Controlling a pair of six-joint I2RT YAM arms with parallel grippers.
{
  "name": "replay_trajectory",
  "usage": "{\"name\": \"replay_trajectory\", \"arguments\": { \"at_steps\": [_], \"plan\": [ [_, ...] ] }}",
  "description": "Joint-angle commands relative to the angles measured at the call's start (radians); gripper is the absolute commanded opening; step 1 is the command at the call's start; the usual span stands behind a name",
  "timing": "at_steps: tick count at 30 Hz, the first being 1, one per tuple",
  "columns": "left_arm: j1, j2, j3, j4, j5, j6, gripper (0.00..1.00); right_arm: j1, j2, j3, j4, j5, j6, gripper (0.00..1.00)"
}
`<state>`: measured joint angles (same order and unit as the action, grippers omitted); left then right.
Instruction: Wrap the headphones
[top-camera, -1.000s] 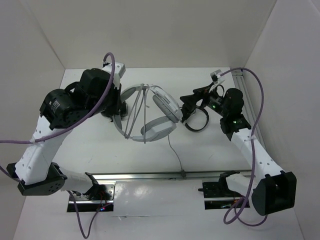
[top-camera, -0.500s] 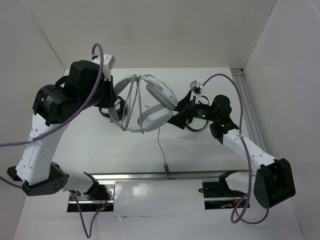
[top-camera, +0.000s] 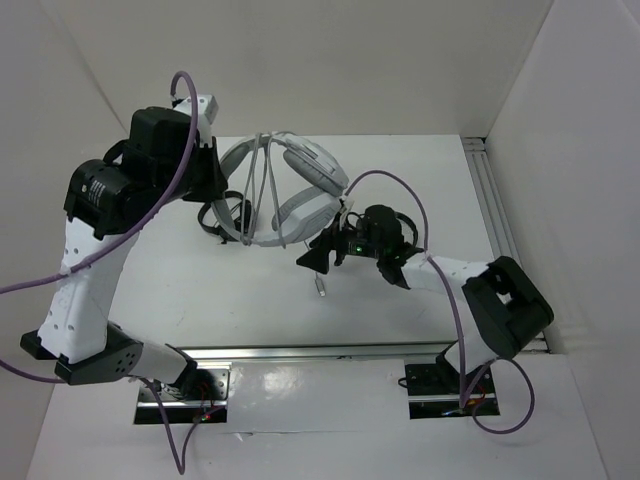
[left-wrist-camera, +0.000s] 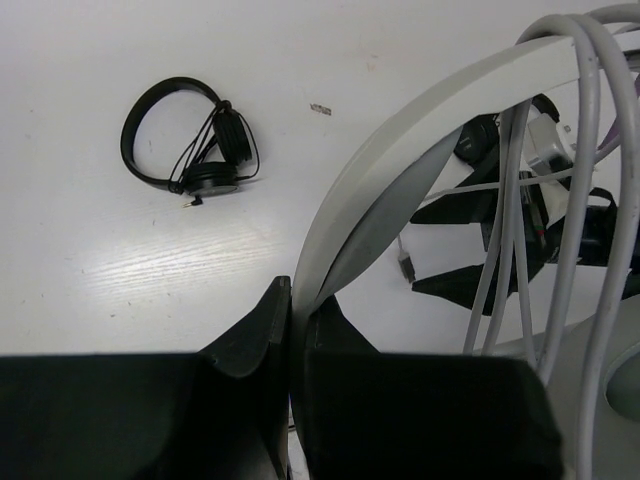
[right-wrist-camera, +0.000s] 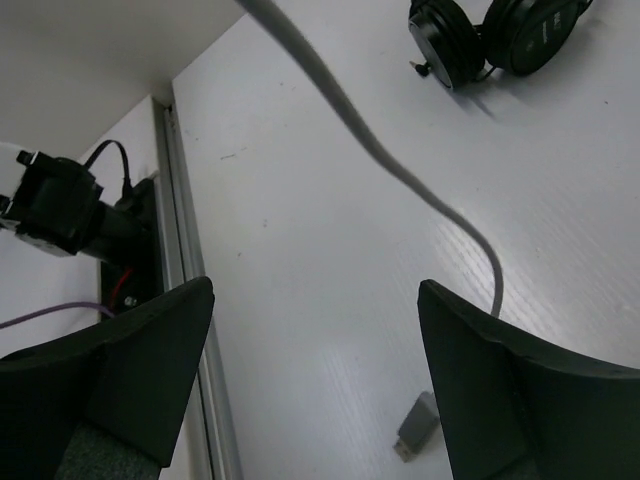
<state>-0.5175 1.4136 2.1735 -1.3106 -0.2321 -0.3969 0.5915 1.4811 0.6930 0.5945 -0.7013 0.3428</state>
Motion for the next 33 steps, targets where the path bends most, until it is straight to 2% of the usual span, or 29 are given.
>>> {"name": "replay_trajectory", "arguments": {
  "at_steps": [1, 5, 12, 20, 31, 32, 33],
  "plan": [
    [0.027, -0.021, 0.045, 0.126, 0.057, -0.046, 0.0, 0.048, 0.039, 0.013, 0.177, 0.108, -0.021, 0.89],
    [0.06, -0.021, 0.045, 0.137, 0.102, -0.056, 0.0, 0.082, 0.16, 0.094, 0.16, 0.186, -0.047, 0.83],
    [0.06, -0.021, 0.045, 0.137, 0.102, -0.056, 0.0, 0.128, 0.206, 0.117, 0.119, 0.42, -0.123, 0.82],
    [0.06, -0.03, 0.035, 0.137, 0.095, -0.056, 0.0, 0.14, 0.228, 0.083, 0.168, 0.476, -0.139, 0.82],
    [0.07, -0.061, 0.058, 0.128, 0.105, -0.097, 0.0, 0.14, 0.484, 0.166, 0.307, 0.375, -0.12, 0.53],
    [0.07, -0.061, 0.058, 0.128, 0.105, -0.108, 0.0, 0.14, 0.498, 0.175, 0.307, 0.375, -0.12, 0.45],
    [0.07, -0.061, 0.058, 0.128, 0.105, -0.108, 0.0, 0.14, 0.507, 0.175, 0.307, 0.375, -0.12, 0.43]
  ]
}}
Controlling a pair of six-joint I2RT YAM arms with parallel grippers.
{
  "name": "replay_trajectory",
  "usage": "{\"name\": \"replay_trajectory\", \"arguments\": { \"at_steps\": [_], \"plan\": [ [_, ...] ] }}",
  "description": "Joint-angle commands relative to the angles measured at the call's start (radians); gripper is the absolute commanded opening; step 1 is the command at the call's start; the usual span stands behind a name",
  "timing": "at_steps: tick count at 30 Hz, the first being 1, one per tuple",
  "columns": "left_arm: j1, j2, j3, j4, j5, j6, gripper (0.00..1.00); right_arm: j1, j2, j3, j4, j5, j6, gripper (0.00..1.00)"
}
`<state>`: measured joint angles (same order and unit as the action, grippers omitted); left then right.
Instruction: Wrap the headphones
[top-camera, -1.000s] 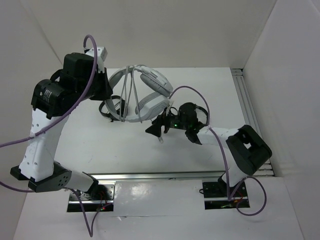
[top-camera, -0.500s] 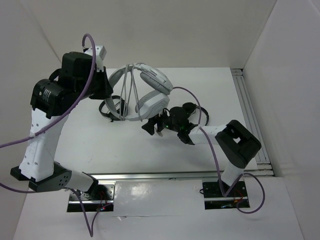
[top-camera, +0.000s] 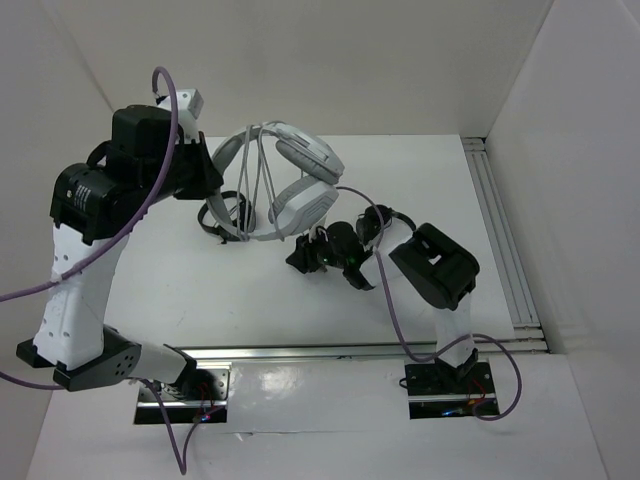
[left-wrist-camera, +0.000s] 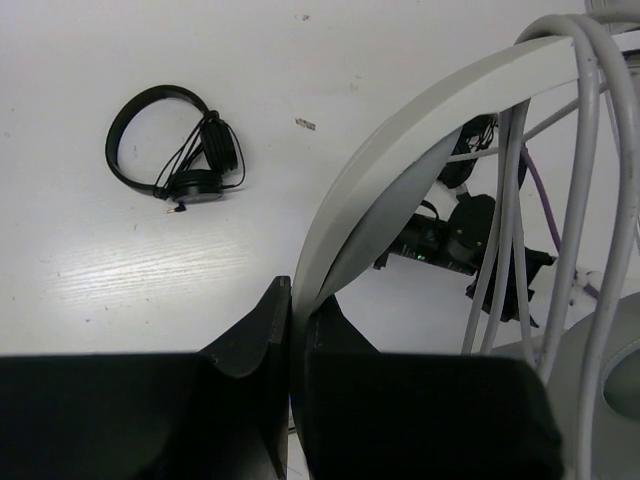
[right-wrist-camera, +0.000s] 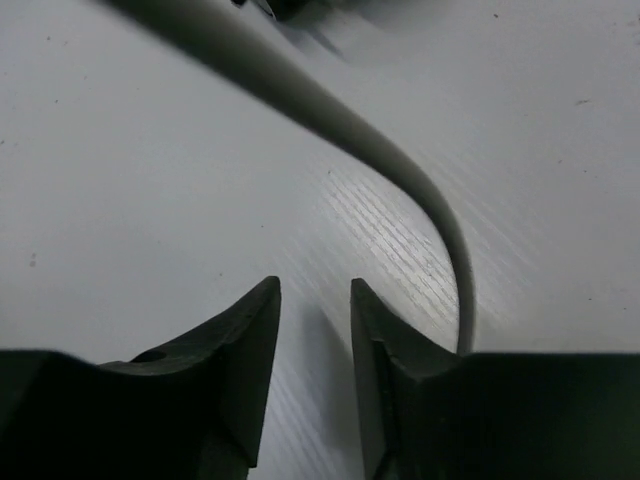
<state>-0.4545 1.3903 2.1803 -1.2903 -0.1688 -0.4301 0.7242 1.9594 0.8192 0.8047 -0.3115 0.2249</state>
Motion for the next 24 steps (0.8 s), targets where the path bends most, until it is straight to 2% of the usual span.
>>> {"name": "replay_trajectory", "arguments": {
  "at_steps": [1, 2, 3, 4, 5, 8, 13, 17, 19, 22, 24],
  "plan": [
    [0.007, -0.037, 0.061, 0.108, 0.041, -0.075, 0.0, 0.007, 0.029, 0.049, 0.106, -0.024, -0.002, 0.39],
    [0.007, -0.037, 0.061, 0.108, 0.041, -0.084, 0.0, 0.007, 0.029, 0.049, 0.106, -0.024, -0.002, 0.35],
    [0.007, -0.037, 0.061, 0.108, 0.031, -0.084, 0.0, 0.007, 0.029, 0.028, 0.116, -0.024, -0.002, 0.23],
    [0.007, -0.037, 0.061, 0.108, 0.031, -0.094, 0.0, 0.007, 0.018, 0.017, 0.116, -0.024, -0.002, 0.02],
    [0.007, -0.037, 0.049, 0.117, 0.002, -0.095, 0.0, 0.017, -0.009, 0.0, 0.129, -0.009, 0.007, 0.0],
    [0.017, -0.037, 0.003, 0.178, -0.021, -0.137, 0.0, 0.03, -0.094, -0.084, 0.154, 0.012, 0.007, 0.0],
    [0.06, 0.015, 0.027, 0.213, 0.012, -0.16, 0.0, 0.058, -0.226, -0.234, 0.189, 0.057, -0.004, 0.0],
    [0.082, 0.035, 0.038, 0.238, -0.02, -0.196, 0.0, 0.069, -0.316, -0.287, 0.163, 0.046, -0.004, 0.0],
    [0.082, 0.035, -0.002, 0.259, -0.066, -0.208, 0.0, 0.119, -0.376, -0.305, 0.124, 0.058, -0.016, 0.0],
    [0.12, 0.048, 0.001, 0.284, -0.054, -0.208, 0.0, 0.19, -0.457, -0.351, 0.09, 0.101, -0.027, 0.0],
    [0.139, 0.071, 0.025, 0.284, -0.023, -0.208, 0.0, 0.233, -0.511, -0.361, 0.074, 0.187, -0.048, 0.0]
  ]
}}
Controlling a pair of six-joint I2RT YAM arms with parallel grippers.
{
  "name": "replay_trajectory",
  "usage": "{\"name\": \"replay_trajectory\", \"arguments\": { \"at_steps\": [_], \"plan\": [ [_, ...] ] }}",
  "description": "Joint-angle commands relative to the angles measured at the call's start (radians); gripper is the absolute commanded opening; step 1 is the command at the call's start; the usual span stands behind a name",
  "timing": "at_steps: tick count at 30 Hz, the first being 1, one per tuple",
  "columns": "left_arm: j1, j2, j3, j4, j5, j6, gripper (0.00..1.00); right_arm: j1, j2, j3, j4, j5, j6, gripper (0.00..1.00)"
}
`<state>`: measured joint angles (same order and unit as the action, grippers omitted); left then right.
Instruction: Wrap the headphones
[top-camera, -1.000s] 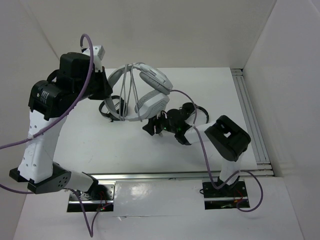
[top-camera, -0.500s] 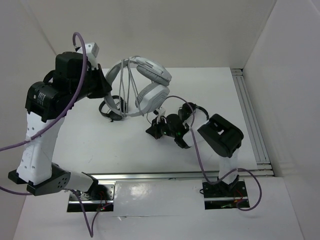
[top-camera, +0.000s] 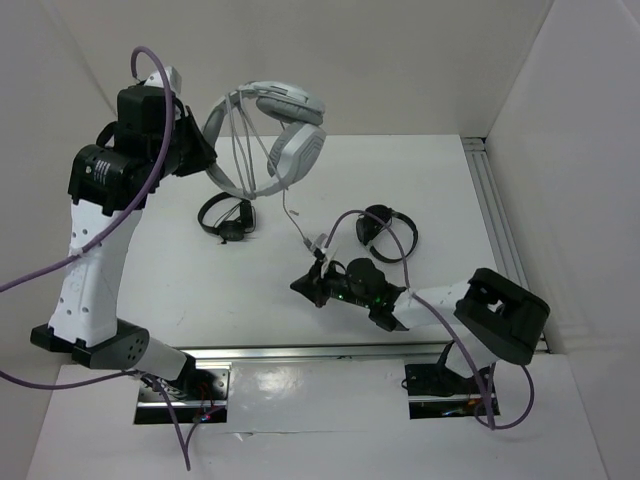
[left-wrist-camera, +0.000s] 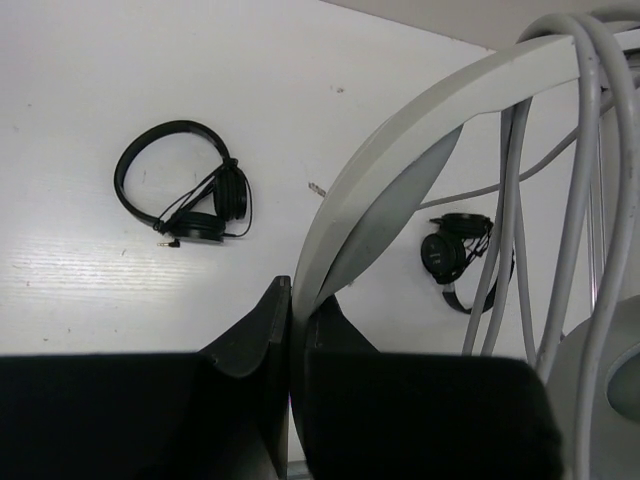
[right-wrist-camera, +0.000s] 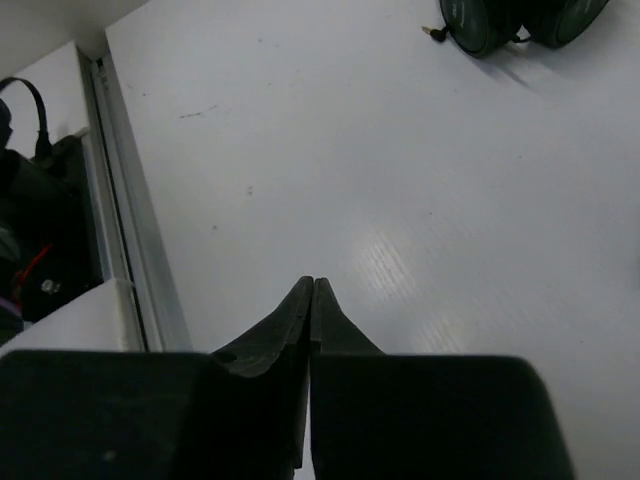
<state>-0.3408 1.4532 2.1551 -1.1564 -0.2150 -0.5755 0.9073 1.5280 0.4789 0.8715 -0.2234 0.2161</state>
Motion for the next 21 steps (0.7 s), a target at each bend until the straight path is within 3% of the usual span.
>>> {"name": "replay_trajectory", "arguments": {
  "at_steps": [1, 2, 3, 6, 21],
  "plan": [
    [0.025, 0.009, 0.063, 0.15, 0.035, -0.063, 0.0, 0.05, -0.091, -0.029, -0.018, 0.14, -0.04, 0.02],
    [0.025, 0.018, 0.063, 0.15, 0.045, -0.063, 0.0, 0.05, -0.091, -0.029, -0.029, 0.2, -0.04, 0.16],
    [0.025, 0.018, 0.063, 0.15, 0.045, -0.063, 0.0, 0.05, -0.091, -0.017, -0.043, 0.22, -0.05, 0.59],
    [0.025, -0.005, 0.019, 0.159, 0.054, -0.063, 0.0, 0.001, -0.075, 0.045, -0.095, 0.248, -0.063, 1.0],
    [0.025, -0.12, -0.107, 0.158, 0.095, -0.052, 0.0, -0.206, 0.415, 0.581, -0.287, 0.139, -0.103, 1.0]
  ]
}}
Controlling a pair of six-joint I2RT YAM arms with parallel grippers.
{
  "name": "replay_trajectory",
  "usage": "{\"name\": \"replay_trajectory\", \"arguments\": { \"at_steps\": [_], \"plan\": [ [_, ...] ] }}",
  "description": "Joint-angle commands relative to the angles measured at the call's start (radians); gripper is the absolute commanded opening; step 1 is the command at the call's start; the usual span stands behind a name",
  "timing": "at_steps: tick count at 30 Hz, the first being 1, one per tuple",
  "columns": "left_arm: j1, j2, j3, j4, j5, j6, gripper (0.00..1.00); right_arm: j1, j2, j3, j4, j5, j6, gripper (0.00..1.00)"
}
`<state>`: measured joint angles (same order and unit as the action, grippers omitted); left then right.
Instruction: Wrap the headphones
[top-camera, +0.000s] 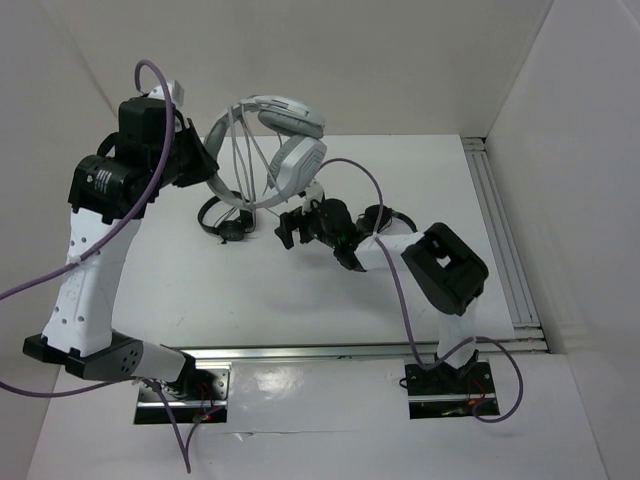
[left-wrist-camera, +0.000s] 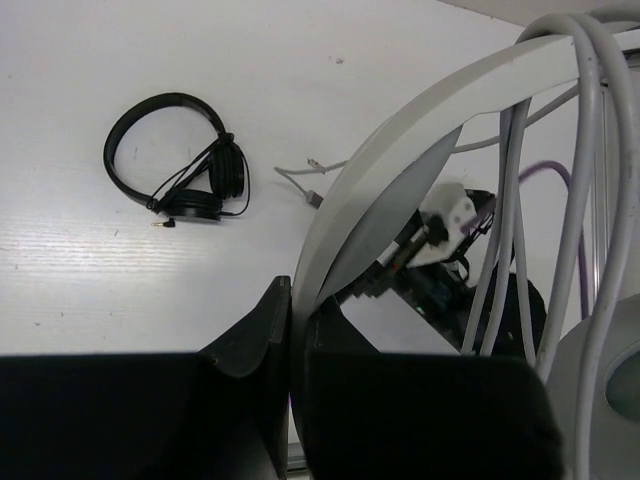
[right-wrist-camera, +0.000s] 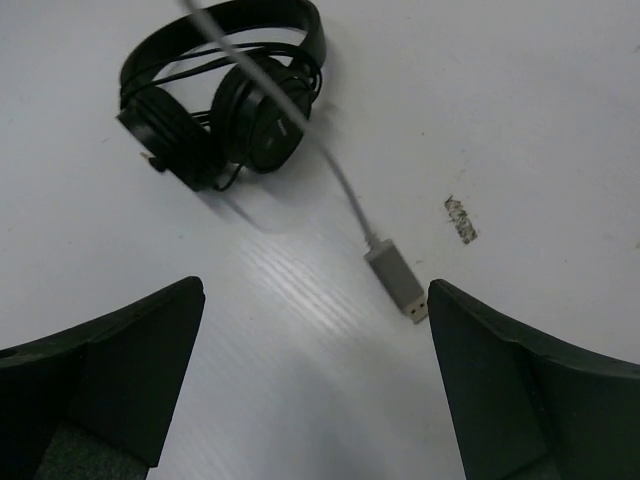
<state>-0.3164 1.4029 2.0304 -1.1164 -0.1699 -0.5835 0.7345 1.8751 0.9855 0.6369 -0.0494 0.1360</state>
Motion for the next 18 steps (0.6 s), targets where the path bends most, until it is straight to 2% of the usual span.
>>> {"name": "replay_trajectory", "arguments": {
  "at_steps": [1, 9, 11, 13, 14, 15, 16, 17, 18],
  "plan": [
    [0.0, -0.07, 0.027, 0.118, 0.059, -0.044, 0.0, -0.034, 0.091, 0.115, -0.052, -0.079, -0.022, 1.0],
    [0.0, -0.128, 0.002, 0.107, 0.079, -0.035, 0.0, -0.057, 0.312, 0.364, -0.158, -0.147, -0.045, 0.99],
    [0.0, -0.128, -0.01, 0.107, 0.079, -0.026, 0.0, -0.057, 0.338, 0.418, -0.197, -0.159, -0.055, 0.93],
    [0.0, -0.137, -0.021, 0.107, 0.079, -0.026, 0.0, -0.057, 0.357, 0.418, -0.197, -0.182, -0.055, 0.76],
    [0.0, -0.137, -0.021, 0.107, 0.079, -0.026, 0.0, -0.057, 0.367, 0.409, -0.178, -0.205, -0.046, 0.57],
    [0.0, -0.137, -0.021, 0.107, 0.079, -0.026, 0.0, -0.057, 0.368, 0.4, -0.166, -0.219, -0.045, 0.45],
    [0.0, -0.137, -0.012, 0.107, 0.09, -0.026, 0.0, -0.057, 0.368, 0.386, -0.148, -0.219, -0.029, 0.21],
    [0.0, -0.127, -0.012, 0.107, 0.09, -0.026, 0.0, -0.057, 0.368, 0.368, -0.107, -0.207, -0.012, 0.02],
    [0.0, -0.127, 0.002, 0.107, 0.09, -0.026, 0.0, -0.057, 0.352, 0.322, -0.083, -0.207, -0.003, 0.0]
  ]
}}
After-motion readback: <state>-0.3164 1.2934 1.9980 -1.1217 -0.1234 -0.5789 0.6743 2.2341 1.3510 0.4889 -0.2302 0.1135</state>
